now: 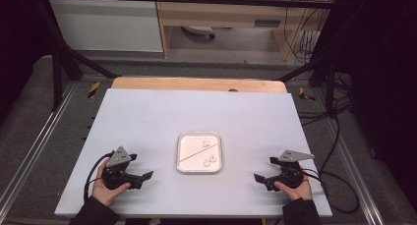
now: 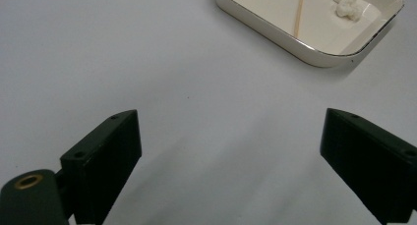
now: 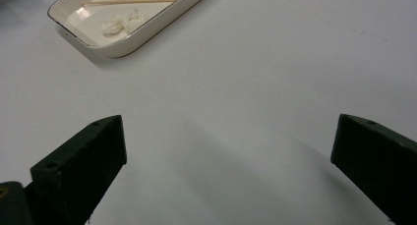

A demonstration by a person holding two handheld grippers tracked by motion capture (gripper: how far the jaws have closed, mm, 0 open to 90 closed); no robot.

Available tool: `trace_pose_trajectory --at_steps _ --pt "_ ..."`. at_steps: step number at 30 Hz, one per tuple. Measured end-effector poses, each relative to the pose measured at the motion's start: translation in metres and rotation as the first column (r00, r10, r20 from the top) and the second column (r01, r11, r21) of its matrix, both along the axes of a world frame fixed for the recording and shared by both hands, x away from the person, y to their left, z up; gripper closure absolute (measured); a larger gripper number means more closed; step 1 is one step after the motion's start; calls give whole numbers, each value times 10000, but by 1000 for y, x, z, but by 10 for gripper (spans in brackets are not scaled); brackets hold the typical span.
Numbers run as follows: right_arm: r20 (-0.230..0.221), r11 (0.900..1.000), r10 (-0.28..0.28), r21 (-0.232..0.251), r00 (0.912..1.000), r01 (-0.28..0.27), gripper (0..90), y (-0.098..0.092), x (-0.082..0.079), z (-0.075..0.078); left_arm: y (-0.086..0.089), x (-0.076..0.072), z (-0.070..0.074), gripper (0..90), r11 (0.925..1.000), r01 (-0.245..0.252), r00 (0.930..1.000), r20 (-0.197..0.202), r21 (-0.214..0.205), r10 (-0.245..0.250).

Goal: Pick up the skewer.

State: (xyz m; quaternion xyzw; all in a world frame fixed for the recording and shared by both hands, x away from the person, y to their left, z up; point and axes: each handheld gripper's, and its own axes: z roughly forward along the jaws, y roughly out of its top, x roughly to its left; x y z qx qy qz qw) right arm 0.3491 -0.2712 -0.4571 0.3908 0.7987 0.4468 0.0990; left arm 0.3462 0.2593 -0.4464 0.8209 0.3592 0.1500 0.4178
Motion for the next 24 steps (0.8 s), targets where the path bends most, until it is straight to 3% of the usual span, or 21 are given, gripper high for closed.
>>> trace_pose_trajectory --at_steps 24 --pt "44 10000 8 -70 10000 -8 10 1 1 0 -12 0 5 92 9995 248 9997 66 205 -249"
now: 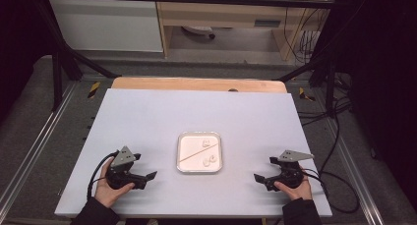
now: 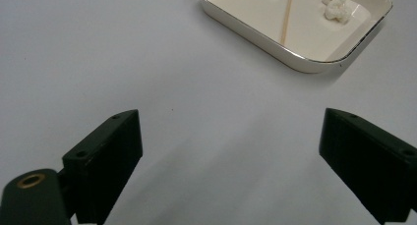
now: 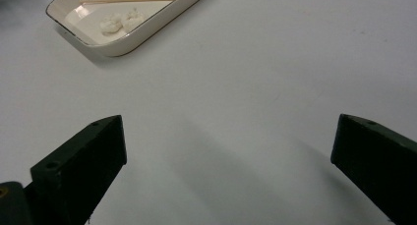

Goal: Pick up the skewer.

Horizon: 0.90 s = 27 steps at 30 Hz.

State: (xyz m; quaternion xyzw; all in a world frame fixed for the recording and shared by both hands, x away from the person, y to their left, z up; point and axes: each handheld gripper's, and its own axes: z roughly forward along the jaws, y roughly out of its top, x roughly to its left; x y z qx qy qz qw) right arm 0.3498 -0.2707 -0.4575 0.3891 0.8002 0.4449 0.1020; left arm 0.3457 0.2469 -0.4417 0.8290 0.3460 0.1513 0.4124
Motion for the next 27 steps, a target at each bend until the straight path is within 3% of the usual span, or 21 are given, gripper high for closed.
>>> trace_pose_trajectory --at_steps 15,27 --pt "-44 10000 19 -45 10000 -20 9 0 0 0 -14 4 12 96 9998 136 9999 82 121 -137" --pt "-22 9999 53 -100 10000 -53 10 1 0 -1 -40 9 24 97 9968 588 9981 163 550 -597"
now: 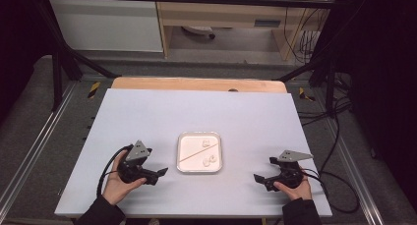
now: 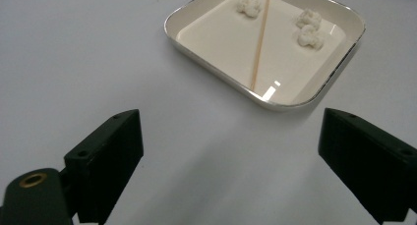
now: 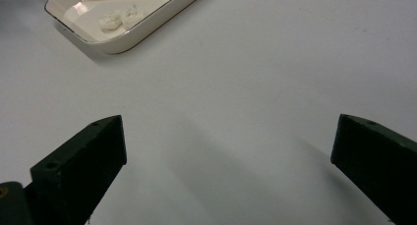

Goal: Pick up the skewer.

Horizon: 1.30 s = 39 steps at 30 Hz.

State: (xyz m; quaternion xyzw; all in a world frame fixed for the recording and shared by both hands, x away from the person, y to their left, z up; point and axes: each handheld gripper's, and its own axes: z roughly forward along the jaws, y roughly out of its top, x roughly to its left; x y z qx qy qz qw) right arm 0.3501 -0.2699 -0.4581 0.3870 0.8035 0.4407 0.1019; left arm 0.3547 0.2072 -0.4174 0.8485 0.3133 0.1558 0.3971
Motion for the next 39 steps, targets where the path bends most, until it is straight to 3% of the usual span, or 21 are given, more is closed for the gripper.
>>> trace_pose_trajectory --at_steps 14,30,39 --pt "-59 10000 5 -48 10000 -6 10 0 0 0 -36 15 9 105 9989 378 9993 56 277 -380" --pt "-36 10000 39 -74 10000 -40 10 1 0 -1 -72 32 7 135 9948 637 9979 -181 798 -624" --pt "-59 9999 83 -99 9999 -83 10 1 0 -1 -93 44 1 225 9906 679 9969 -475 1183 -627"
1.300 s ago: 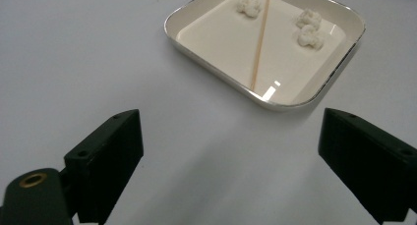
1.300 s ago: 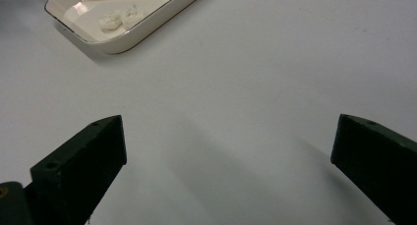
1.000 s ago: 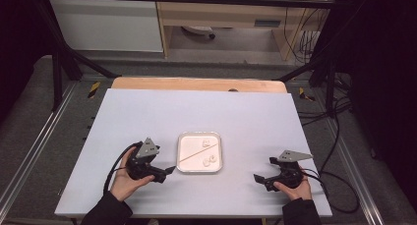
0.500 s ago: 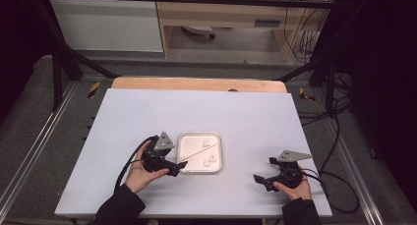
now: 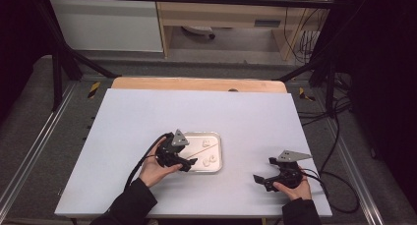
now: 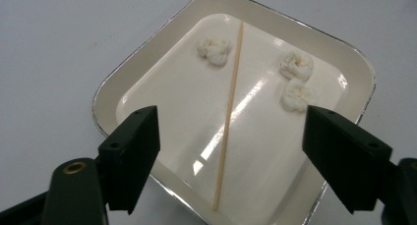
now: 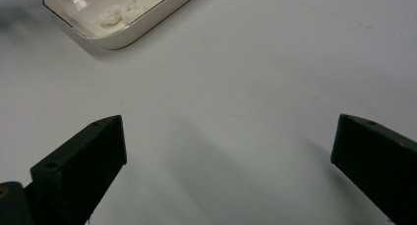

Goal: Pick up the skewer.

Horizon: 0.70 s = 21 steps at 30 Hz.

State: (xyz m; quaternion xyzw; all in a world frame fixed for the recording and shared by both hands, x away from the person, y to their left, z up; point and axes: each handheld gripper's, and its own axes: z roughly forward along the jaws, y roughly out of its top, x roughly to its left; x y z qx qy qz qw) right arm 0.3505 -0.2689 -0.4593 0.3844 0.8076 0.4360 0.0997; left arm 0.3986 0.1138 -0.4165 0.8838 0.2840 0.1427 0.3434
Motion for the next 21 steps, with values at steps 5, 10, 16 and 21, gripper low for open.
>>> trace_pose_trajectory --at_steps 5,10,16,21 --pt "-24 10000 6 -5 10000 -6 10 0 0 0 -7 7 -4 323 9999 -8 9999 -154 166 11" --pt "-17 10000 21 19 10000 -21 10 0 0 0 -9 10 -10 431 9995 72 9992 -404 322 -59" --pt "-10 10000 22 21 10000 -22 10 0 0 0 -7 12 -13 596 9983 75 9988 -478 575 -47" --pt "-15 10000 30 32 10000 -30 10 0 0 0 -7 11 -14 685 9979 136 9988 -471 637 -106"
